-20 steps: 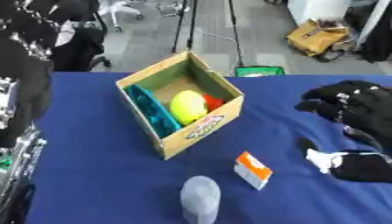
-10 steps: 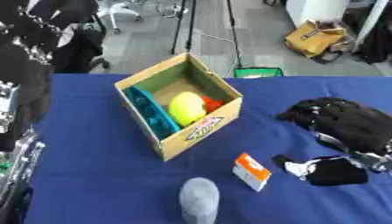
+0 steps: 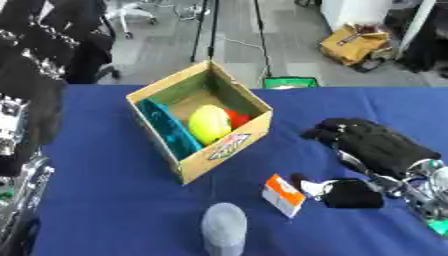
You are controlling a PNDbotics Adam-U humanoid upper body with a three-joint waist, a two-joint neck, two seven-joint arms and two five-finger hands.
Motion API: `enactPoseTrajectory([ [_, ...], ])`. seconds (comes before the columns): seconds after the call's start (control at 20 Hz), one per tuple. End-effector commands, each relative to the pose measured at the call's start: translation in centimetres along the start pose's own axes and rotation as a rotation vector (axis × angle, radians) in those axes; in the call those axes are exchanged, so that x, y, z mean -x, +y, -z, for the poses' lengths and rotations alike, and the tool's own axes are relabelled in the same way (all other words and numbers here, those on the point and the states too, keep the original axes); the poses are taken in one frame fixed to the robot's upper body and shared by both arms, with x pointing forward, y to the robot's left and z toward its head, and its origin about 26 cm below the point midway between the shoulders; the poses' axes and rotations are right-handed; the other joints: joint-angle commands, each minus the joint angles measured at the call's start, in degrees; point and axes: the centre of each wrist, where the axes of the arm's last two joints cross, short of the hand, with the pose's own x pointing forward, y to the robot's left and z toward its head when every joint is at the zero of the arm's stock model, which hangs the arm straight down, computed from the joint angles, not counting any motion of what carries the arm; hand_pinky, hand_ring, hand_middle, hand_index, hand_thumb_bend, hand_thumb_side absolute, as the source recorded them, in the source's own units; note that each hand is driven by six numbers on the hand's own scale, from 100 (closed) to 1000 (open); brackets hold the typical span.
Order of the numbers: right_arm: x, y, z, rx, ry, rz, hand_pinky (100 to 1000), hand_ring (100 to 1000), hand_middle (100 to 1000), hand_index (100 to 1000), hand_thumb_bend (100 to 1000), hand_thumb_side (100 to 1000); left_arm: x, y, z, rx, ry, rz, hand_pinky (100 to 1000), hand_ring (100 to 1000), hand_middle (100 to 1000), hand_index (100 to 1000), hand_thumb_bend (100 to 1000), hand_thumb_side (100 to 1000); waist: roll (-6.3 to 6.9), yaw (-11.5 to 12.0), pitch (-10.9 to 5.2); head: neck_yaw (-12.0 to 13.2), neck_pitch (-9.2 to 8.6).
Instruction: Pick up objects on the table and place them in the box.
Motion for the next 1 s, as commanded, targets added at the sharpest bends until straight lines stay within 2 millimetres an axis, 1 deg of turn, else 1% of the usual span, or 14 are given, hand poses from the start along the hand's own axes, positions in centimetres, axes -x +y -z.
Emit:
enactPoseTrajectory([
  [0.05,0.2,-0.5,0.4,-0.003,0.004,-0.036,903,939,842,947,344,899,-0.3,-0.1,0.4,0.003,-0.013,-0.005,934,960,1000,1000,100,813,-0.17,-0.1,-1.39,-0.1,-0.94],
  [0.3,0.0,0.4,0.9,-0.051,-0.006,-0.035,901,943,842,951,334,895,-0.3,-0.1,0.4,0.001,-0.011,-0.009,933,960,1000,1000,100,812,-0.09,0.0,-1.45,-0.7,-1.29],
  [0.5,-0.4,0.7,1.3,-0.081,-0.016,-0.045,893,941,844,951,319,912,-0.3,-0.1,0.4,-0.001,-0.01,-0.01,933,963,1000,1000,100,811,-0.02,0.0,-1.44,-0.8,-1.2],
  [0.75,-0.8,1.0,1.9,-0.114,-0.025,-0.047,891,943,851,957,314,912,-0.3,-0.2,0.4,-0.003,-0.01,-0.013,933,964,999,1000,100,810,0.11,0.0,-1.43,-0.7,-1.27],
  [1.0,-1.0,1.3,2.4,-0.13,-0.017,-0.079,893,949,863,959,289,948,-0.3,-0.2,0.4,-0.003,-0.009,-0.015,933,965,998,1000,100,810,0.16,0.0,-1.36,-0.7,-0.87],
])
